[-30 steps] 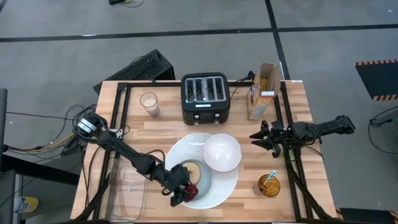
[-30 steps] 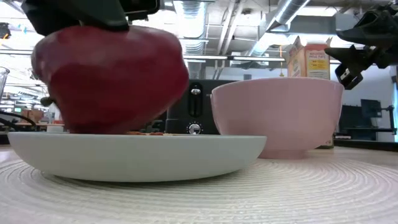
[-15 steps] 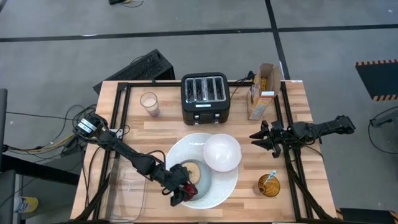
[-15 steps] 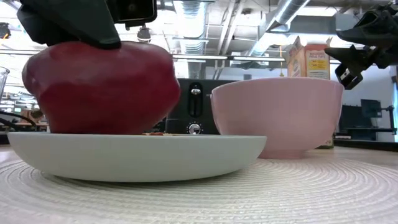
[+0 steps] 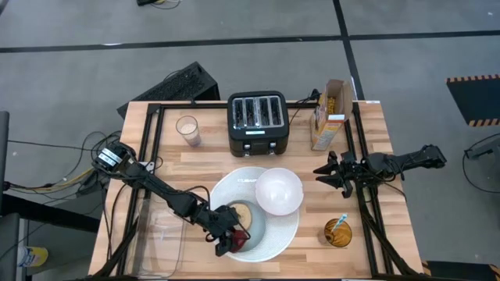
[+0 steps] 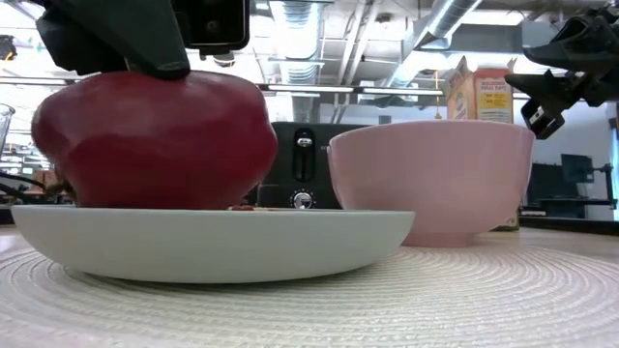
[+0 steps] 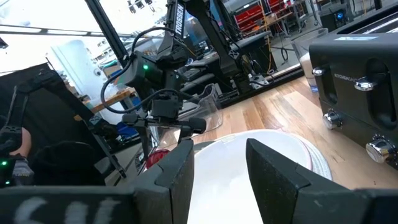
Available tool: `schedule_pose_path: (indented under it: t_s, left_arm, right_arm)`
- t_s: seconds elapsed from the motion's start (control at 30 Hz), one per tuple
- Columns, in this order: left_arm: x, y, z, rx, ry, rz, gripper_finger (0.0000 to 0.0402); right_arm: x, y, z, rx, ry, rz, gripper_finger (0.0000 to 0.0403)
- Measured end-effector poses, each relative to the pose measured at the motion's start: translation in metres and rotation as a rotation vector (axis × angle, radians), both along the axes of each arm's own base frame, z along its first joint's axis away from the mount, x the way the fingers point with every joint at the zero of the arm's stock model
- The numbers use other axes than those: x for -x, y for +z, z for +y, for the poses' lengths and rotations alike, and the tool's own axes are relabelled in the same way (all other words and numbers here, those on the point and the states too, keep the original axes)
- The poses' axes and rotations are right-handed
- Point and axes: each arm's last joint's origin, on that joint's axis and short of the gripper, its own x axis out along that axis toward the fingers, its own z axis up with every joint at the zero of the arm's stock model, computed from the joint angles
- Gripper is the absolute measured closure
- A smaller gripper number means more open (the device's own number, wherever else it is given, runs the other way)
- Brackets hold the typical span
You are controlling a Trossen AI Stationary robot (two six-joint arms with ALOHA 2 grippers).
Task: Arrange a breakfast setting
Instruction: Put the red apple on the light blue plate, then put the blue spoon on the white table mat
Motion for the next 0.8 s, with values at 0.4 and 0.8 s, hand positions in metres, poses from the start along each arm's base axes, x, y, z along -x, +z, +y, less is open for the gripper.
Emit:
schedule_pose_path:
  t_s: [0.4, 0.8]
  left_arm:
    - [-0.0026, 0.0012, 0.0031, 0.066, -0.008, 0.02, 0.0084]
    - [-0.0042, 0.0045, 0.008, 0.149, -0.051, 0.056, 0.0062]
  right_arm:
    - [0.0, 0.0, 0.0, 0.0, 0.0, 0.0, 0.0235]
    - [0.0, -0.0001, 0.0, 0.0, 0.0, 0.0, 0.0235]
